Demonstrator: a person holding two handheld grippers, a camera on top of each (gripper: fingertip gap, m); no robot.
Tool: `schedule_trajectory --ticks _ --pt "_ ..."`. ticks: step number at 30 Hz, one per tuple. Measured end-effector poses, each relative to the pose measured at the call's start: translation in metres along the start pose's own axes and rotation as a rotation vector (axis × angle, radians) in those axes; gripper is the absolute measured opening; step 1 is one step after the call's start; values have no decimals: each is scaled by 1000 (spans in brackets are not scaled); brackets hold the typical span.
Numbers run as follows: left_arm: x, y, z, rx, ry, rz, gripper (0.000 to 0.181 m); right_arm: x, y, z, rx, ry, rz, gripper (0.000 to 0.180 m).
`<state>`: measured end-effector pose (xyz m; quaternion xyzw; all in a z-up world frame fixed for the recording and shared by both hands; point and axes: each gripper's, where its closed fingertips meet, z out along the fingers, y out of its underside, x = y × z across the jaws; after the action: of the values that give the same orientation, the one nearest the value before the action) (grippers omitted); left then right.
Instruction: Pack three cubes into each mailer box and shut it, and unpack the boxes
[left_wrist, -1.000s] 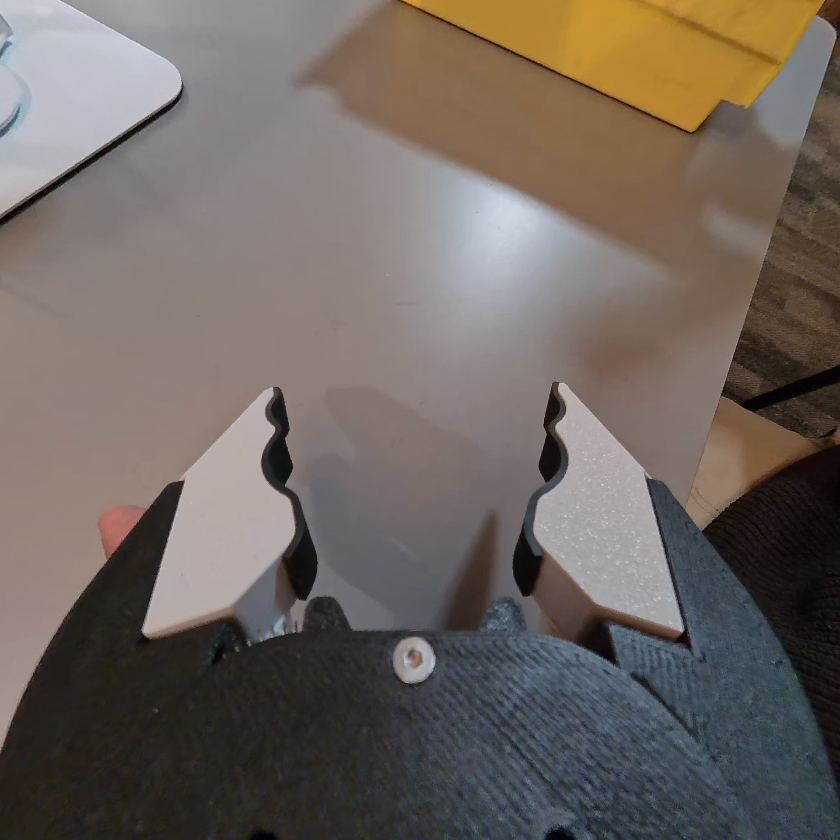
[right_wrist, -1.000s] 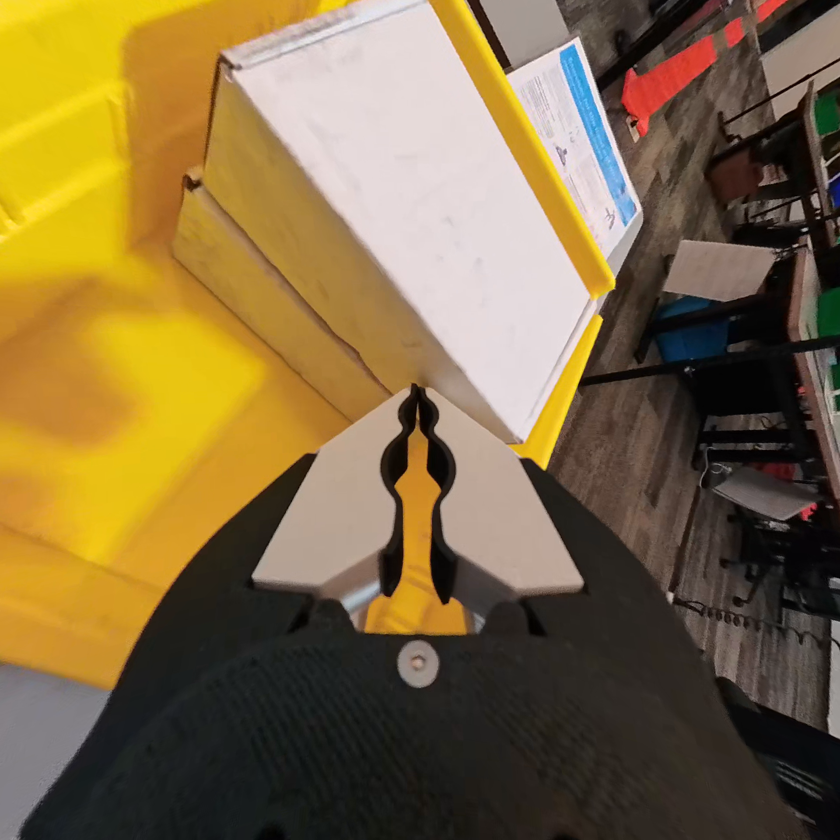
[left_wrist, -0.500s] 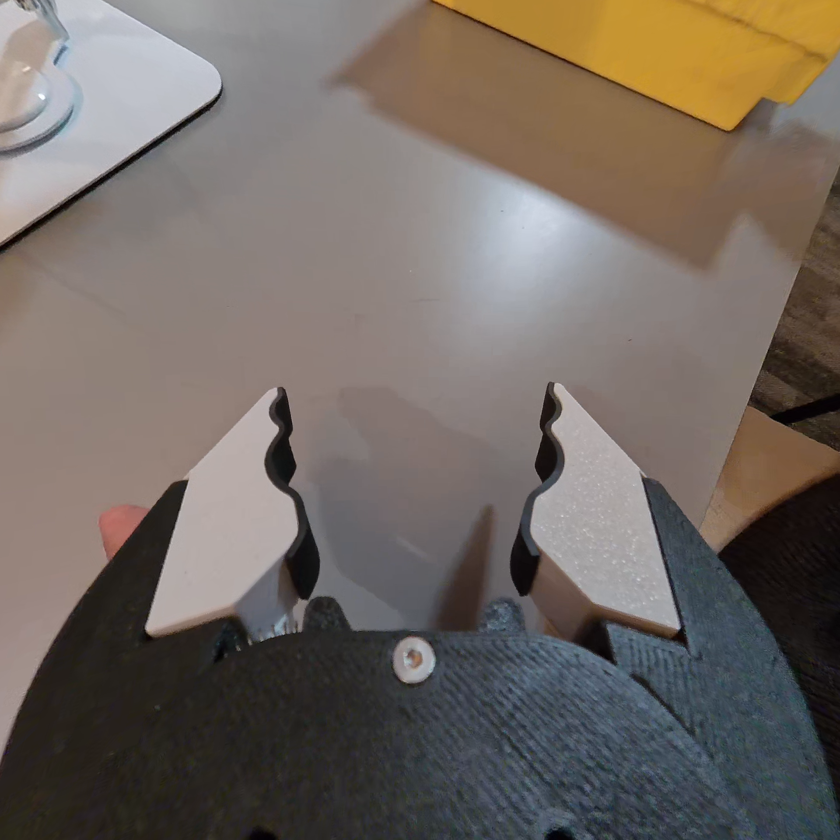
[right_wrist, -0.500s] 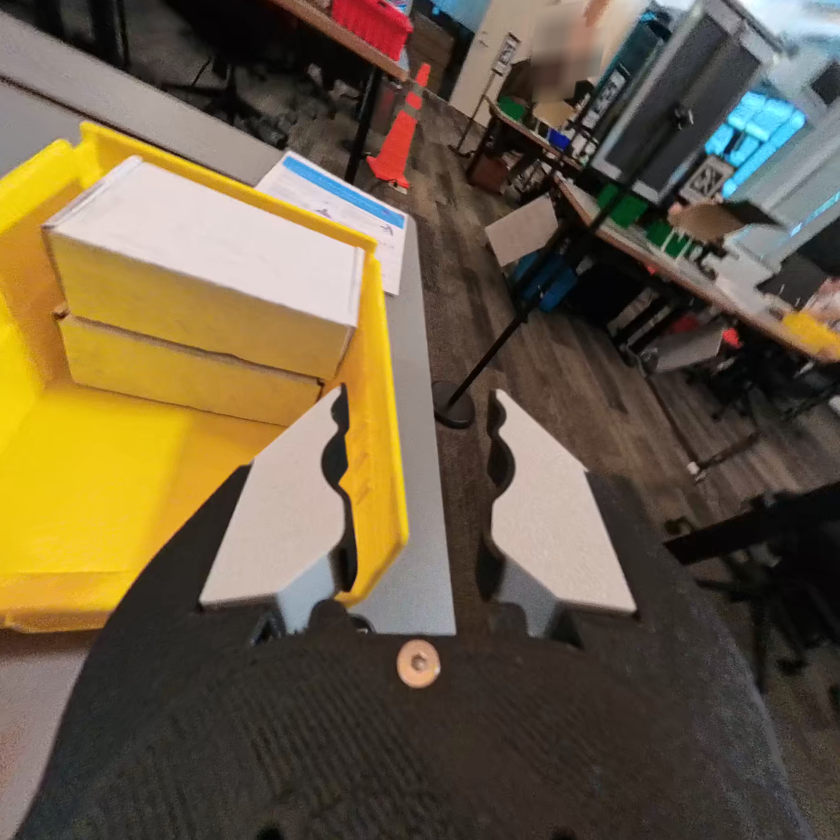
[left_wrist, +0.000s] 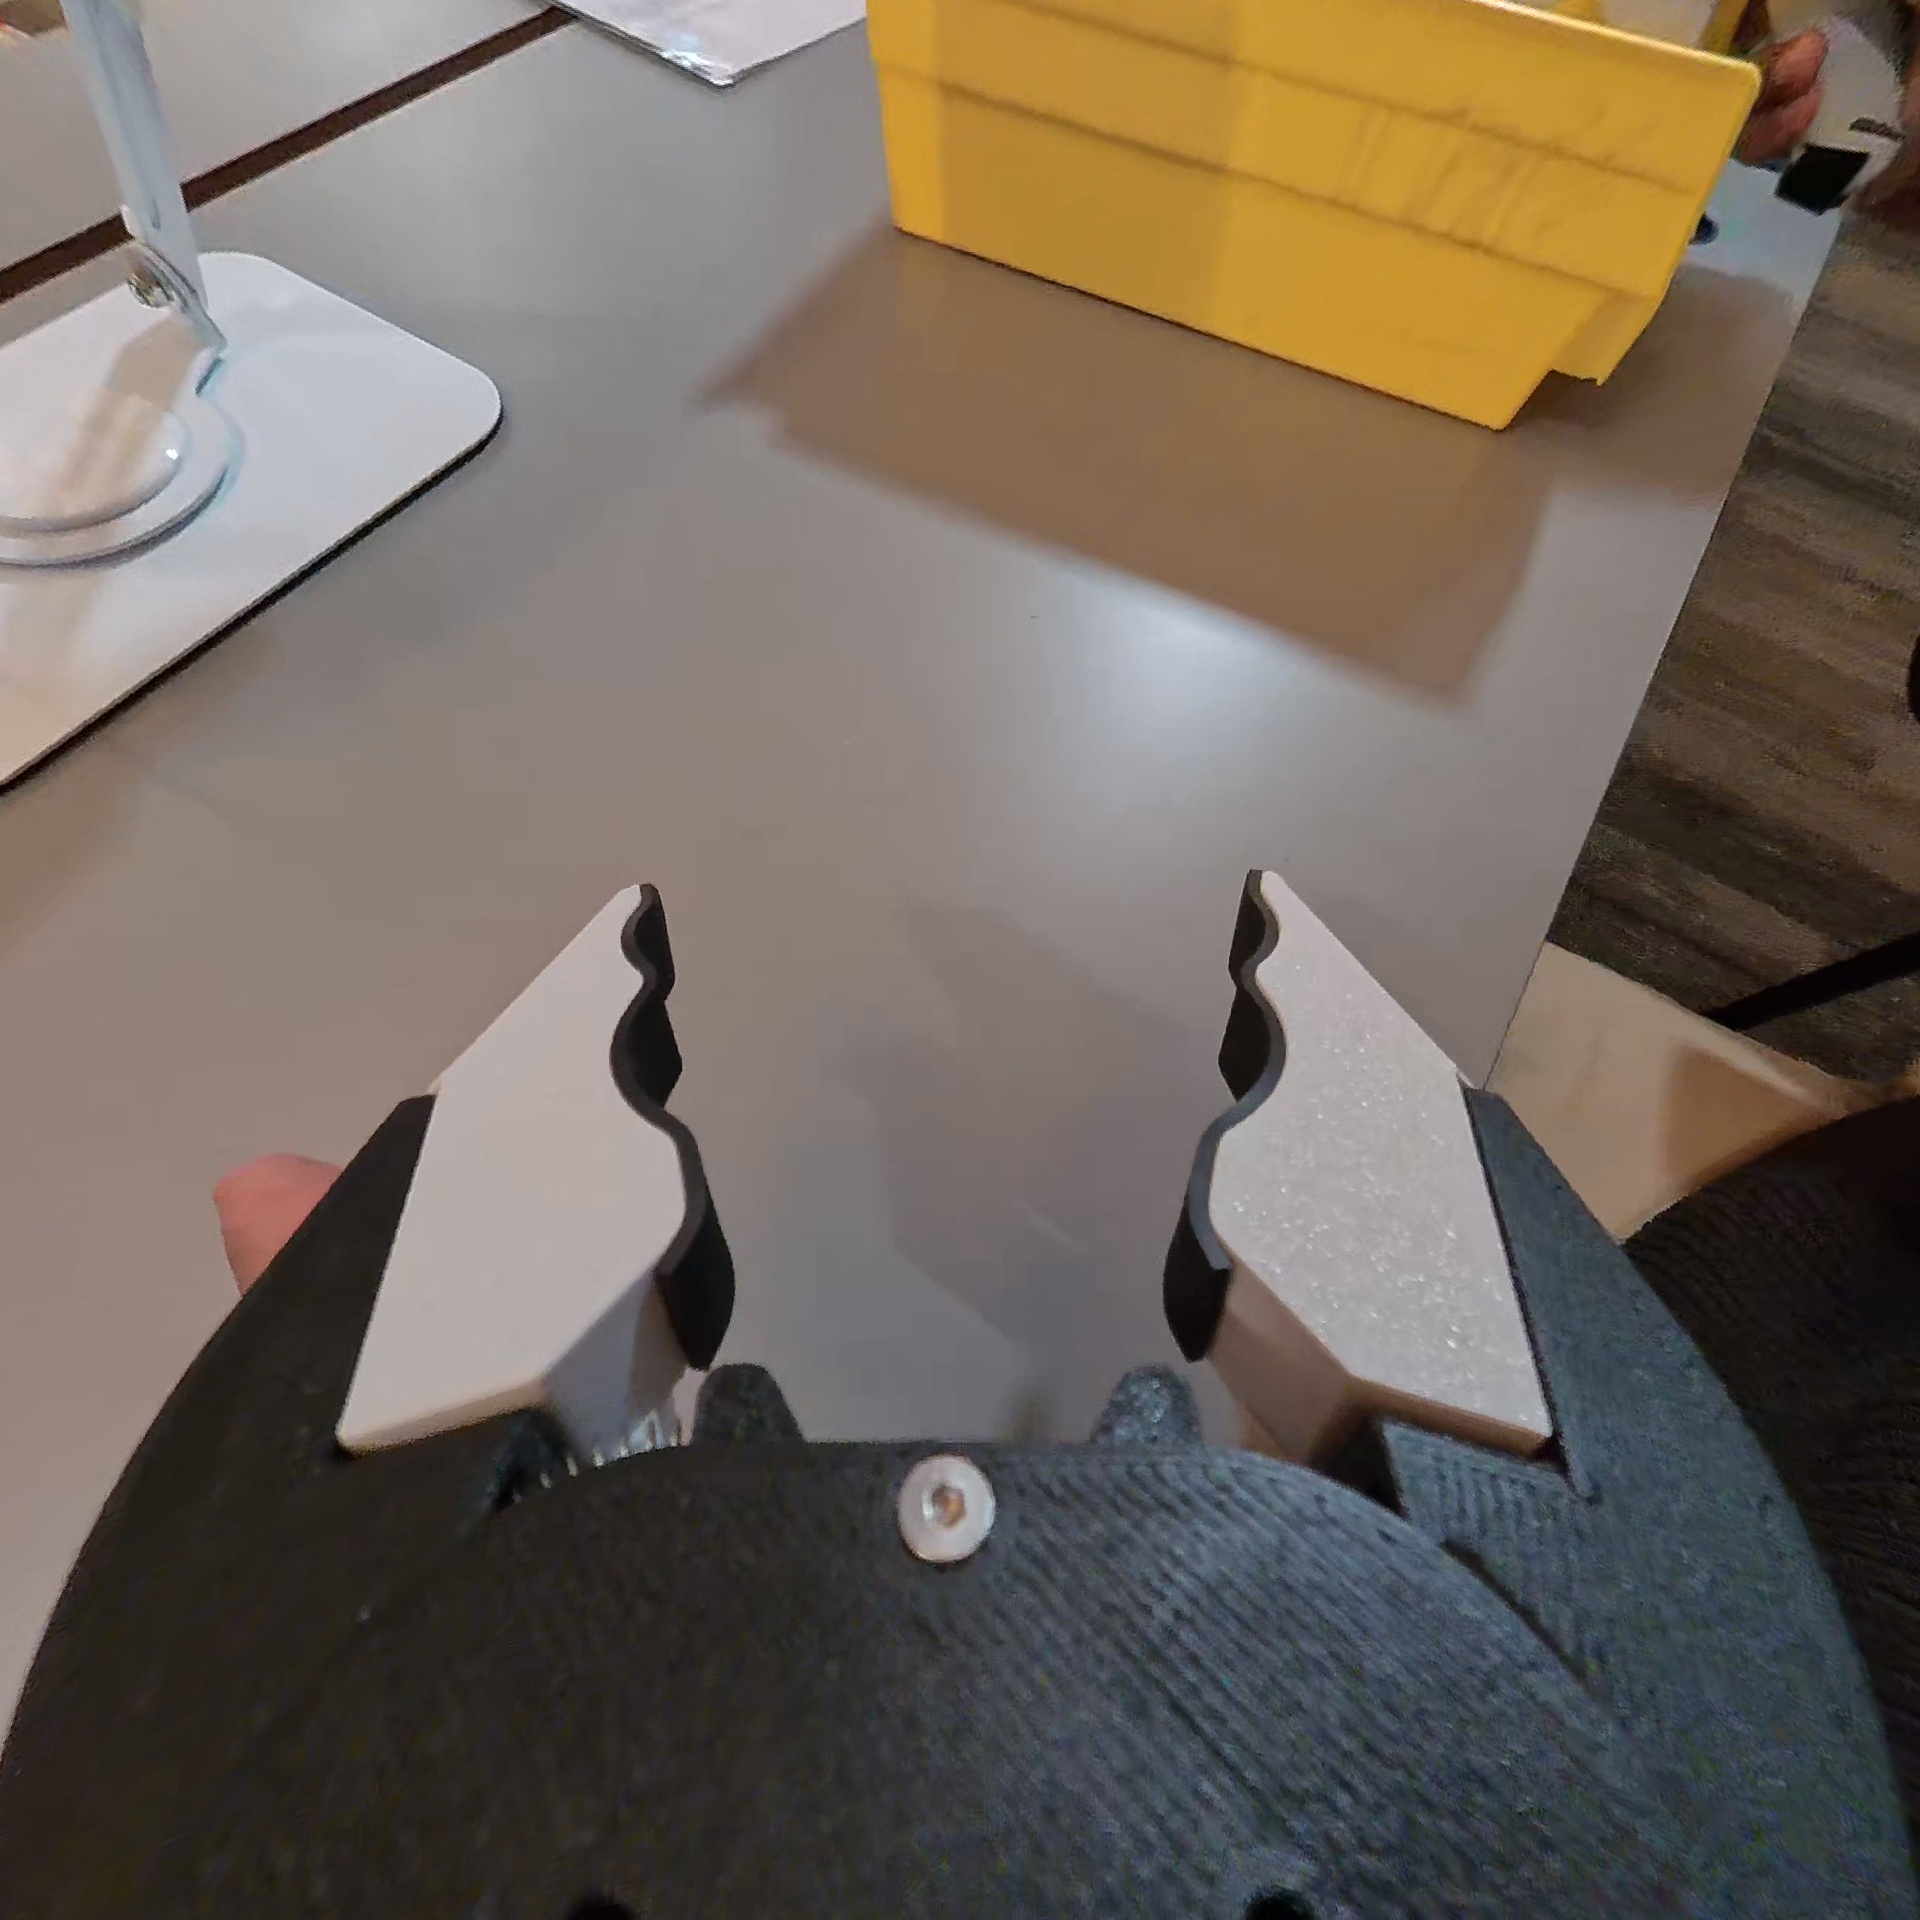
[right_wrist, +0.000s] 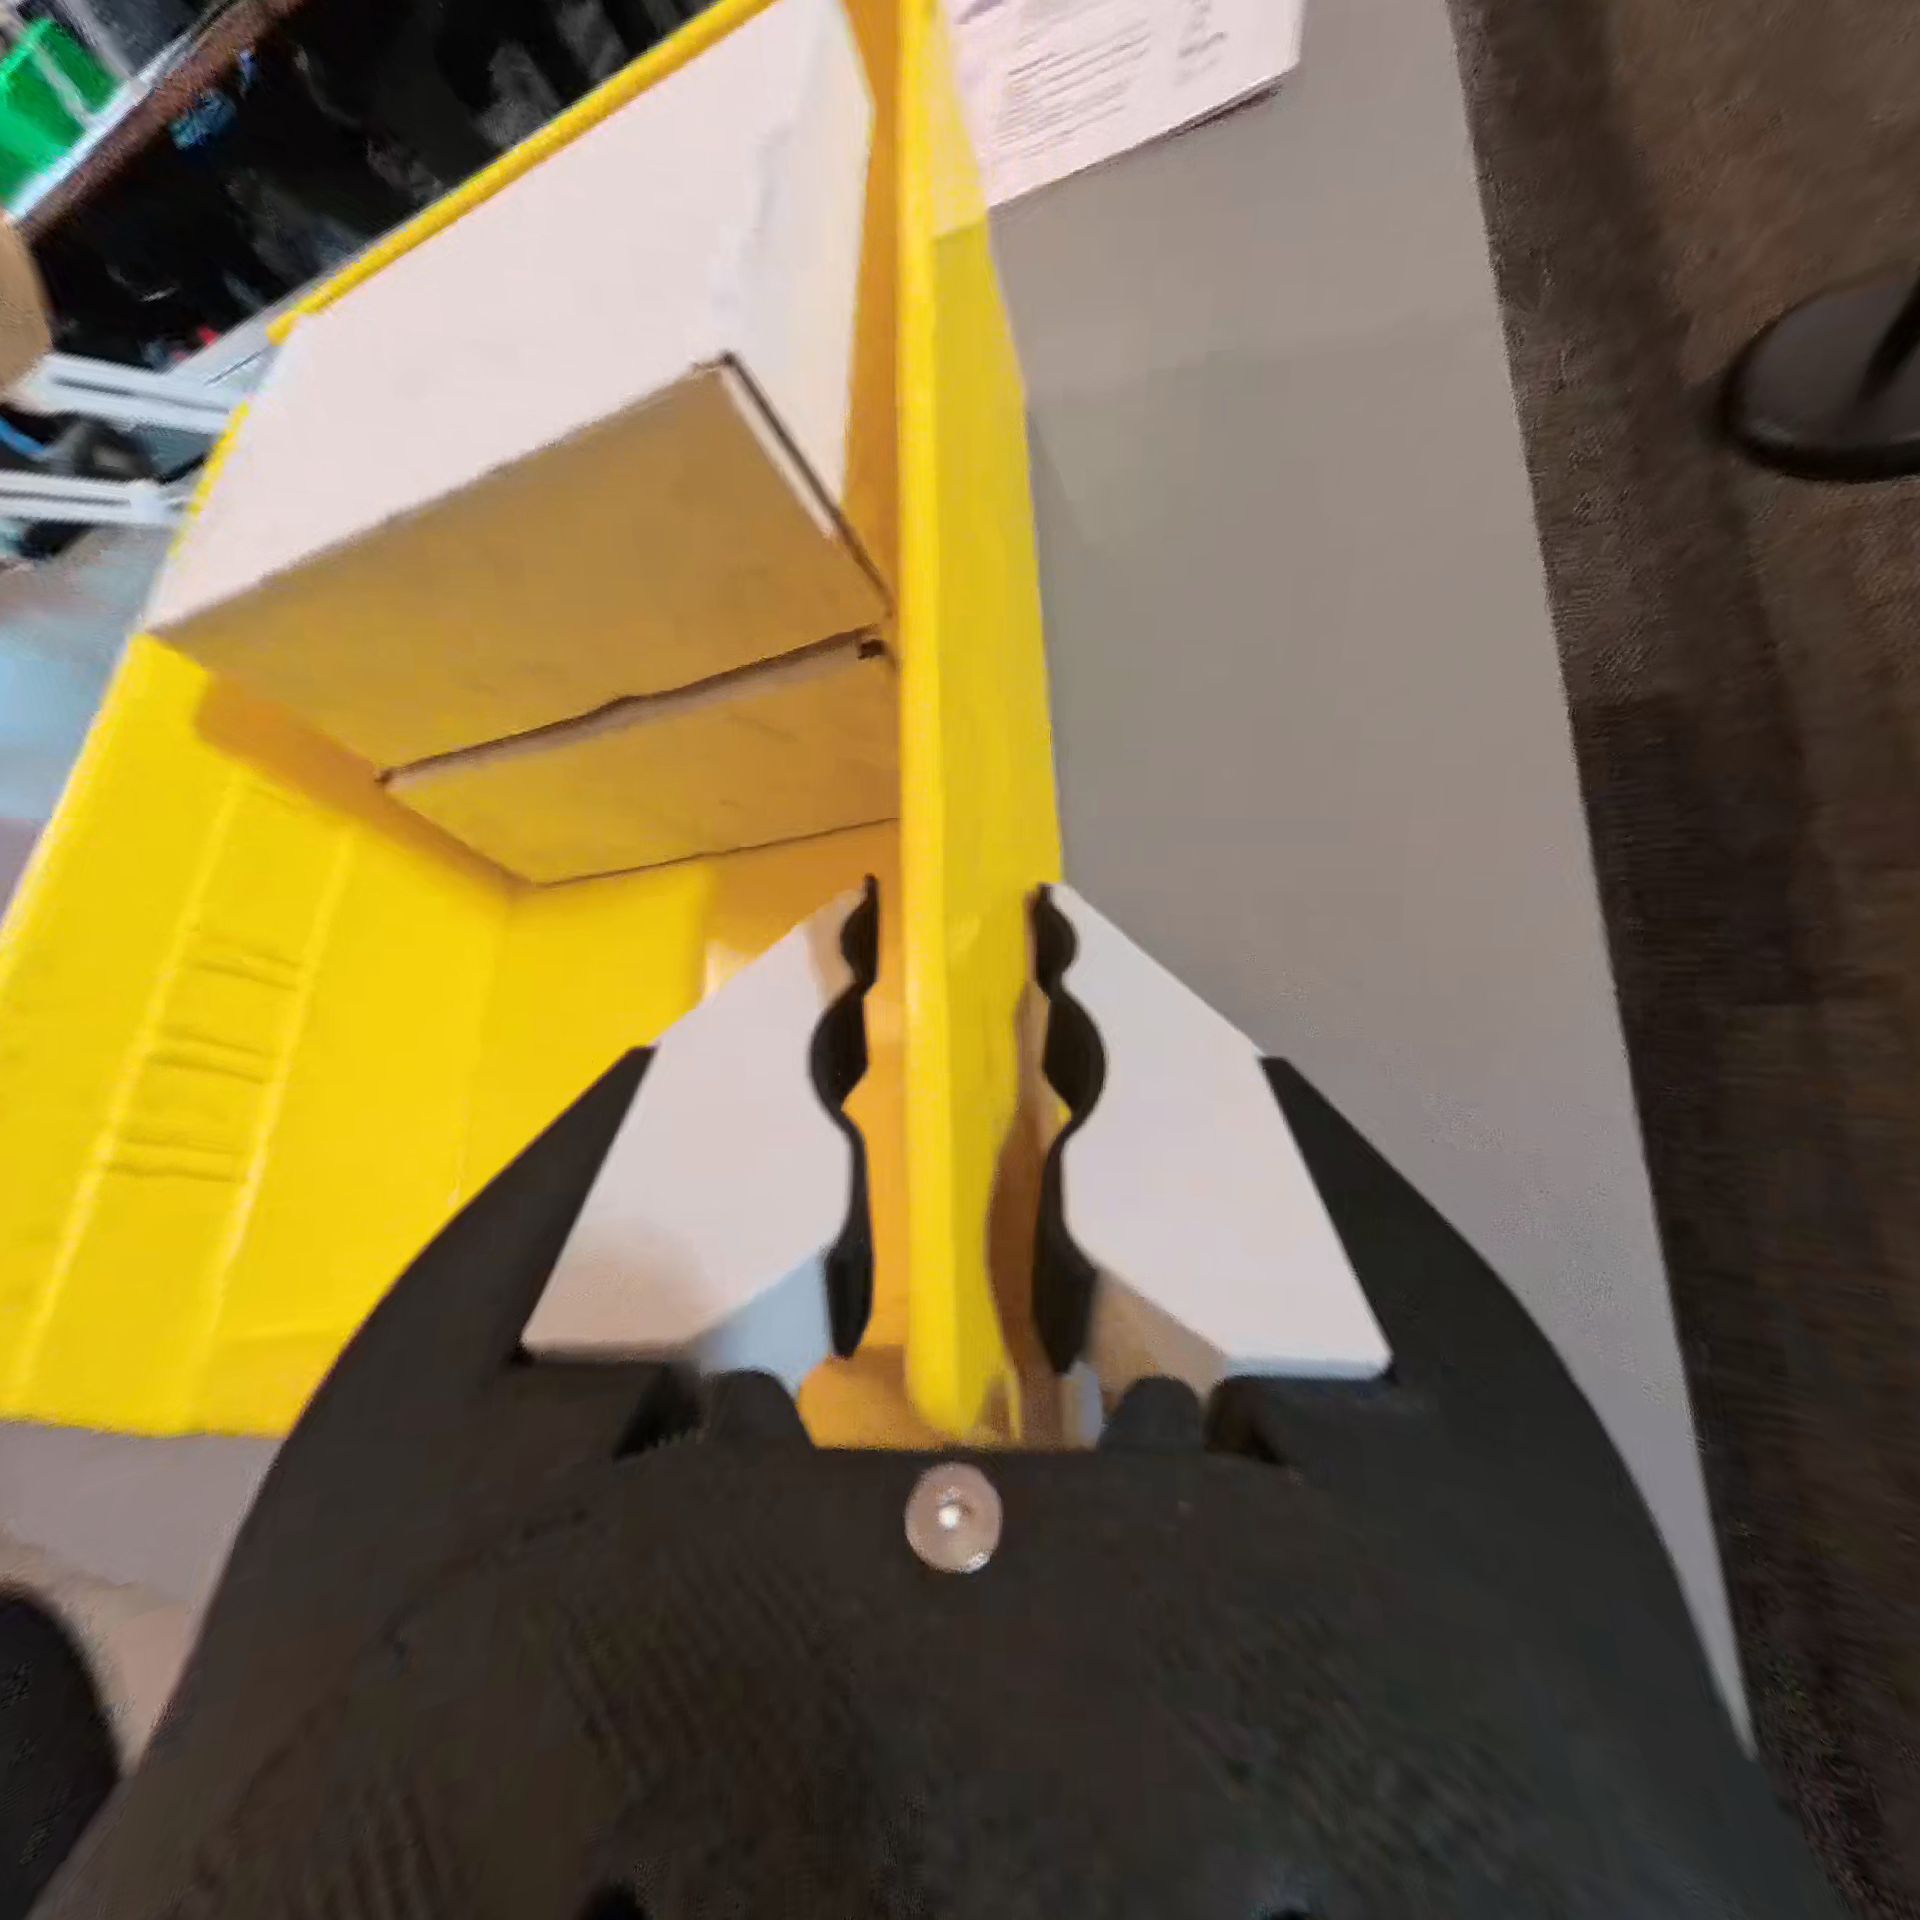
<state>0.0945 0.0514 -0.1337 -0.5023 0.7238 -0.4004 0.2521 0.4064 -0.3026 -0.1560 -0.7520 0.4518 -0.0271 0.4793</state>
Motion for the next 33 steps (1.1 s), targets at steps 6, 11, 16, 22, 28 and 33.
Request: schedule_trajectory --ticks 6,11,16,22,28,33 --pt "11 -5 -21 92 44 -61 116 -11 4 0 88 17 68 7" --pt "-17 -10 -57 176 -105 -141 119 -58 12 4 83 -64 66 5" --pt "-120 27 -147 8 -607 -104 110 -130 14 10 -7 -102 -150 5" --pt "-205 128 -233 -351 -896 -242 102 -239 37 47 -84 -318 -219 6" --pt "-218 172 -222 -395 -821 -250 19 -343 60 100 -128 -465 -249 6" --pt "-225 153 -247 -273 -803 -312 1 -420 71 146 -135 -527 -262 7"
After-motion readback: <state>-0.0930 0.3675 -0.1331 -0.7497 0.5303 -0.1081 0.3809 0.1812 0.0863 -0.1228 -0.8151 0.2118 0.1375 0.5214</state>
